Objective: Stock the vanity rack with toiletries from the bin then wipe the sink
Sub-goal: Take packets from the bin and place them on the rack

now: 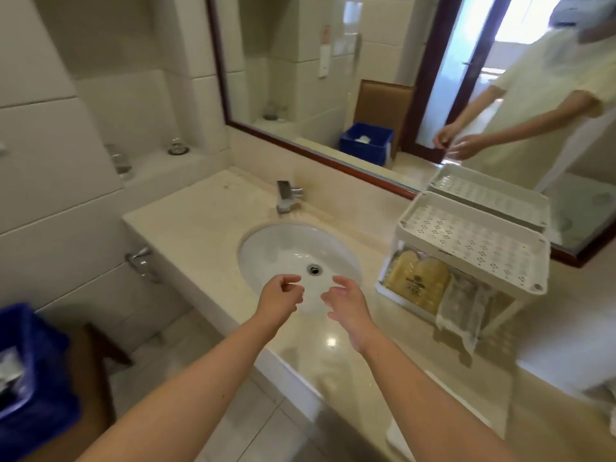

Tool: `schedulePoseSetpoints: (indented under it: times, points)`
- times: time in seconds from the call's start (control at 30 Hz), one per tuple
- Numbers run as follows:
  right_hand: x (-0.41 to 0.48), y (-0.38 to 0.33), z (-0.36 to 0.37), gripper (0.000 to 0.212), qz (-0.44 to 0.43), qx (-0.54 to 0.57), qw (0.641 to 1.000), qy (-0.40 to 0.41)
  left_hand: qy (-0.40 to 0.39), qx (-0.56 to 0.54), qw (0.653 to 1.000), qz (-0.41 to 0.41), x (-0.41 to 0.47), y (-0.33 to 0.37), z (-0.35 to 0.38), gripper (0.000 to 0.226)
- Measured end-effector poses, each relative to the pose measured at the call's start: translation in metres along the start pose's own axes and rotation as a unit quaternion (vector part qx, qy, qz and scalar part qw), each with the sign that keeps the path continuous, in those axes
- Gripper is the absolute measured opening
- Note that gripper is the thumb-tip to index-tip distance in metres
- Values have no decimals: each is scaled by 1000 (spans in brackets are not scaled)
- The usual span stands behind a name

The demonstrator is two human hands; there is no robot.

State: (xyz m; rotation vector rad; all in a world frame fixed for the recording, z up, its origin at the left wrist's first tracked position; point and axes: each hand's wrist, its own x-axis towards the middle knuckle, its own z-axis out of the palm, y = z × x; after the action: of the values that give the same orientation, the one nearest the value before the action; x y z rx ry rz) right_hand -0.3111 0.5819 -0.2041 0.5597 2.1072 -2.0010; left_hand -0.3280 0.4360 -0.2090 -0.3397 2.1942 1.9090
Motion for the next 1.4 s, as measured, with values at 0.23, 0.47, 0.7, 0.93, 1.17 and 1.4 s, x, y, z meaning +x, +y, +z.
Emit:
schedulePoseSetpoints:
  times: [0.23, 0.47, 0.7, 0.93, 1.17, 1.4]
  points:
    - [-19, -4, 80, 47, -22, -82, 985, -153, 152, -33, 987, -34, -48, -26, -80, 28]
    - [-52, 2, 162, 48, -49, -143, 958, -245, 263, -34, 962, -60, -97, -53, -155, 25]
    - [-93, 17, 272, 48, -56, -160, 937, -307, 333, -66, 938, -67, -140, -87, -257, 27]
    - [-135, 32, 387, 49, -64, -169, 926, -332, 353, -83, 929, -78, -168, -122, -363, 24]
    - [-167, 56, 488, 45, -59, -166, 920, -350, 375, -77, 917, -109, -196, -160, -464, 24]
    - [-183, 71, 555, 43, -47, -213, 901, -375, 399, -107, 901, -134, -216, -191, -529, 35]
